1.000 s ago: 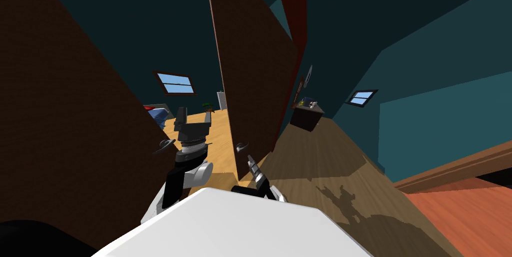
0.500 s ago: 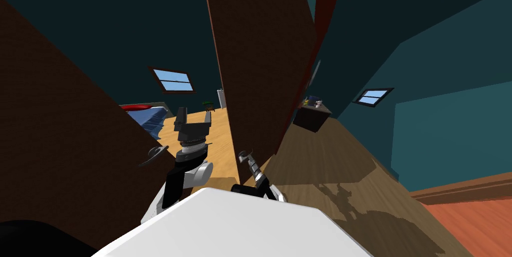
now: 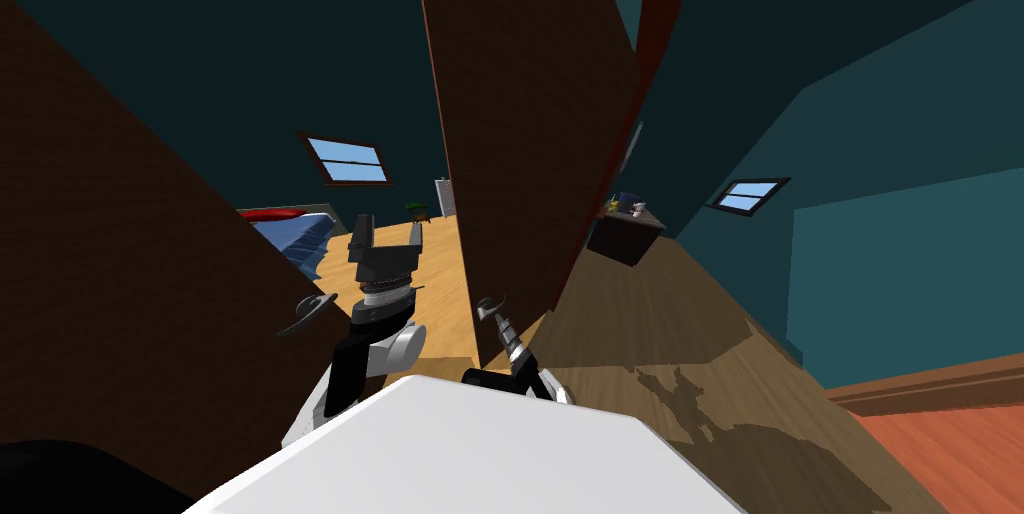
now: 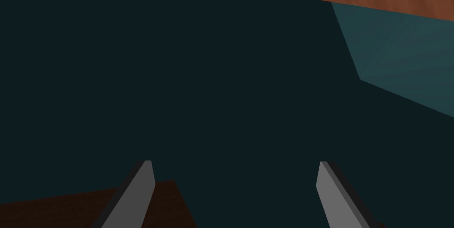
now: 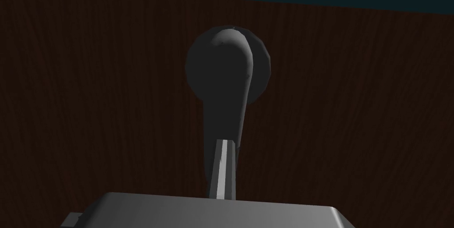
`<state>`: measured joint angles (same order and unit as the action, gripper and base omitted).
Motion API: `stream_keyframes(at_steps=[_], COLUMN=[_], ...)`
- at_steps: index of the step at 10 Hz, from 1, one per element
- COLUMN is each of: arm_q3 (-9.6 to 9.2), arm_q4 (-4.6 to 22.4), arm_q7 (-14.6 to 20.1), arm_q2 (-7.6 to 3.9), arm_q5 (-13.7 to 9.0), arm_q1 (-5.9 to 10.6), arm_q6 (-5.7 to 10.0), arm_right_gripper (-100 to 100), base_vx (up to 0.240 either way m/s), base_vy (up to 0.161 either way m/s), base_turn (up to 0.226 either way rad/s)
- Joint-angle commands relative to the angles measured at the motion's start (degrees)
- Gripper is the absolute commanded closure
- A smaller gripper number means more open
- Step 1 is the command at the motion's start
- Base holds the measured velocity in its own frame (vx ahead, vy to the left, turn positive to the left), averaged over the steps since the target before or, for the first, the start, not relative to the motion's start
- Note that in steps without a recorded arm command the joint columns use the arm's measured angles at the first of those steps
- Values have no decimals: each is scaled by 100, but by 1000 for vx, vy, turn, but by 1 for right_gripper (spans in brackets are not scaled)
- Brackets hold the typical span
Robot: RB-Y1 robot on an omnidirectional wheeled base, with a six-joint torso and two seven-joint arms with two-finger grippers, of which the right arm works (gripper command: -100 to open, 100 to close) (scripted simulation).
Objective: Push the door open
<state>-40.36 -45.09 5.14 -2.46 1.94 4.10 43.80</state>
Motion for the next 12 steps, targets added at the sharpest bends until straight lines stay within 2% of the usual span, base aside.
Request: stream_keyframes(at_steps=[1,3,4,6,8,9,12], arm_q3=[0,0,47,86,138,121,168], arm_q4=[0,0,-23,-41,-67,-51,-6], arm_q7=[0,0,-11,-19,-31,-26,-59], arm_q2=[-1,-1,-75,-78,-7,-32,-79], arm_q5=[0,0,-24,-43,-69,-61,-68], arm_q1=[-1,-1,-18,-31,-50,-42,-29], arm_q6=[0,0,-21,-38,-61,-49,-12], arm_right_gripper=[100,100,-100,-100,-100,-100,-100], base_vx=[-13,-3,-108,-191,-193,-79,123], base_vy=[-16,-3,-39,-65,-85,-32,102], base_turn=[0,0,-104,-66,-82,-13,22])
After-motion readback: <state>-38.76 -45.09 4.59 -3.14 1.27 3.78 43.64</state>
